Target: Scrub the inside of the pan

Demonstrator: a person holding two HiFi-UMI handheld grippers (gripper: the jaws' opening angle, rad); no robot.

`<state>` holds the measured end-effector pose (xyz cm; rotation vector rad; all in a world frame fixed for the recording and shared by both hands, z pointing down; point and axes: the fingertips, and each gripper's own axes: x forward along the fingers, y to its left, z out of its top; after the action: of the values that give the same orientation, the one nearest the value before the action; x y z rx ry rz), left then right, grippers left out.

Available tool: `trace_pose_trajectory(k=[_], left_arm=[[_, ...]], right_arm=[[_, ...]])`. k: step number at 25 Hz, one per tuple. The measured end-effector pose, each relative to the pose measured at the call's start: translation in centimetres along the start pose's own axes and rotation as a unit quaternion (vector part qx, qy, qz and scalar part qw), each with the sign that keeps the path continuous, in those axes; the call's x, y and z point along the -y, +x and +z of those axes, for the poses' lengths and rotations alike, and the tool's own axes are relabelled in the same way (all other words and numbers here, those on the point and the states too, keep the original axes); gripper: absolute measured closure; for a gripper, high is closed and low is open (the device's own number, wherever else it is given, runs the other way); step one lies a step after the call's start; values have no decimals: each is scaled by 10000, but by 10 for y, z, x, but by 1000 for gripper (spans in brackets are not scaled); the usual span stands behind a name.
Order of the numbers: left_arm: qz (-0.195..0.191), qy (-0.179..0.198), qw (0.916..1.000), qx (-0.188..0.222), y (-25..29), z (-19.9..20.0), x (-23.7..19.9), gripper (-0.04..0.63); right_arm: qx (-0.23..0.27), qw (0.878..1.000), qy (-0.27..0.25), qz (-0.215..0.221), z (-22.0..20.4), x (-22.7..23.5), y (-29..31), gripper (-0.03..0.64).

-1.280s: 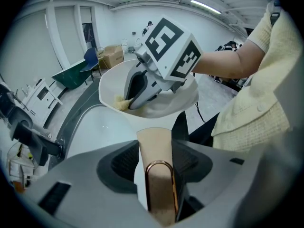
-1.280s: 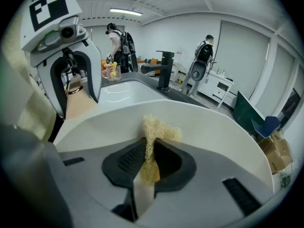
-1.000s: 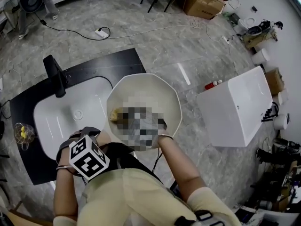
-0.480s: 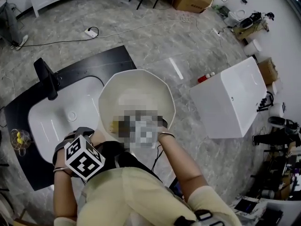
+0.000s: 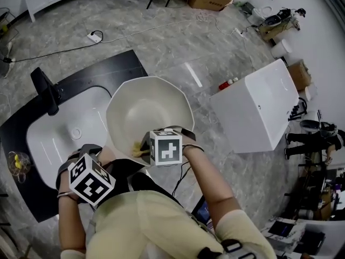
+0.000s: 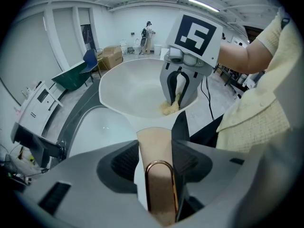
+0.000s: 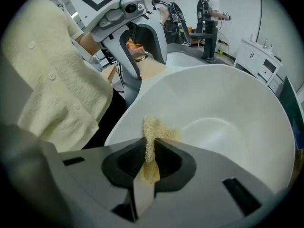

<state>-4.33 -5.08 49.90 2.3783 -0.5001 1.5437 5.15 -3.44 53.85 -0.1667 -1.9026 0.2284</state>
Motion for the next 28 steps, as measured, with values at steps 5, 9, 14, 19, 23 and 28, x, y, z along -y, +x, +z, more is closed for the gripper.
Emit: trace_pose_trajectory(k=[5,9,14,19,23,28], left_arm=[[27,20,10000,0,0,0,1,379],[22,18,10000,33,0,1,1,379],[9,28,10000,43,0,1,1,379],[19,21,10000,48,0,0,1,379],[39,-8,10000,74,0,0,2,380],[63,-30,9999,141,-1,3,1,380]], right_arm=[[-467,9987,59,170,-23,-9,-5,554],[-904,9958,53,168,-41,-9,-10,554],[-1417,9899,-24,-60,-59,-6,-14,554],[-1779,9835,176,-260,-78,6,-18,554],[-2171,9740,339,-543,-98,24,-29,554],[-2498,9588,506,-1254,-119,59,-45,554]])
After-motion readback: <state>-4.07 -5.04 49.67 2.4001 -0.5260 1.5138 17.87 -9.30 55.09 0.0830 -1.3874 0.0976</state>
